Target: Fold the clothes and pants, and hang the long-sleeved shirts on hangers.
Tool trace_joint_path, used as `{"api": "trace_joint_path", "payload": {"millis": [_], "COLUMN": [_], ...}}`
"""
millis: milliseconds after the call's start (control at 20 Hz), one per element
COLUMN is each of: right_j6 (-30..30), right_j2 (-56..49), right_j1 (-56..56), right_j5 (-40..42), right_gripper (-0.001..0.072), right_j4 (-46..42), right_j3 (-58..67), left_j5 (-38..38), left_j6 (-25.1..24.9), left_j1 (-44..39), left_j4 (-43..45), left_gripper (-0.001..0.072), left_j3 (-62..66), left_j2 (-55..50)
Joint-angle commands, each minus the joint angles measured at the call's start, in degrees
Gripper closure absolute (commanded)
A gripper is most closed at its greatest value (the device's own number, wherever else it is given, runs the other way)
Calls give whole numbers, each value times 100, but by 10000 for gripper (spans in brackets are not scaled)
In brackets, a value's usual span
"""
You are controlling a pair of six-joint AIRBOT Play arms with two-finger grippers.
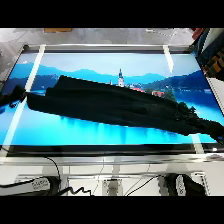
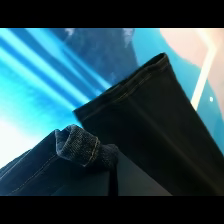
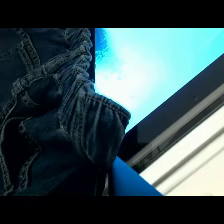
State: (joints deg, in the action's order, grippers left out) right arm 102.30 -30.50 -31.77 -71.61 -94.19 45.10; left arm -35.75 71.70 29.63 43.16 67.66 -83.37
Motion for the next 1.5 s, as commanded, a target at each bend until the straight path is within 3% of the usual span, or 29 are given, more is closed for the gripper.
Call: {"api": "trace_joint_path", "payload": {"millis": [0,200,450,550,800,1050,1300,1350,1400,1450], "right_j6": [-105,-463,-415,-267,404,1102,1102,1102,1102,1104], "right_j2": [-424,-455,-848,-1342,-2876,-3901,-4634,-4666,-4664,-4662], "right_j1": [-2,-2,-2,-4,-4,0,2,2,2,2], "right_j5": [-555,-1290,-756,-216,1491,3692,4752,4765,4760,4763], "right_gripper": [681,681,681,681,681,680,679,642,496,238], "right_j4": [-376,-662,-599,-588,-452,837,1792,1788,1786,1788], "right_j3": [466,1207,1224,1141,1145,1143,1145,1143,1143,1145], "left_j5": [-35,-201,-68,131,909,1672,2234,2385,2428,2420], "left_j6": [1115,1235,1320,1349,1987,1985,1969,1939,1939,1939], "left_j1": [-584,-848,-1069,-1215,-1576,-1963,-2205,-2221,-2238,-2238], "left_j4": [1027,1239,1235,1235,1126,866,870,890,887,890], "left_gripper": [679,679,679,680,678,677,655,553,336,63], "left_j3": [1211,1971,2111,2210,2406,2590,2734,2734,2734,2734], "left_j2": [-931,-1451,-1698,-1812,-2212,-2481,-2634,-2632,-2632,-2632]}}
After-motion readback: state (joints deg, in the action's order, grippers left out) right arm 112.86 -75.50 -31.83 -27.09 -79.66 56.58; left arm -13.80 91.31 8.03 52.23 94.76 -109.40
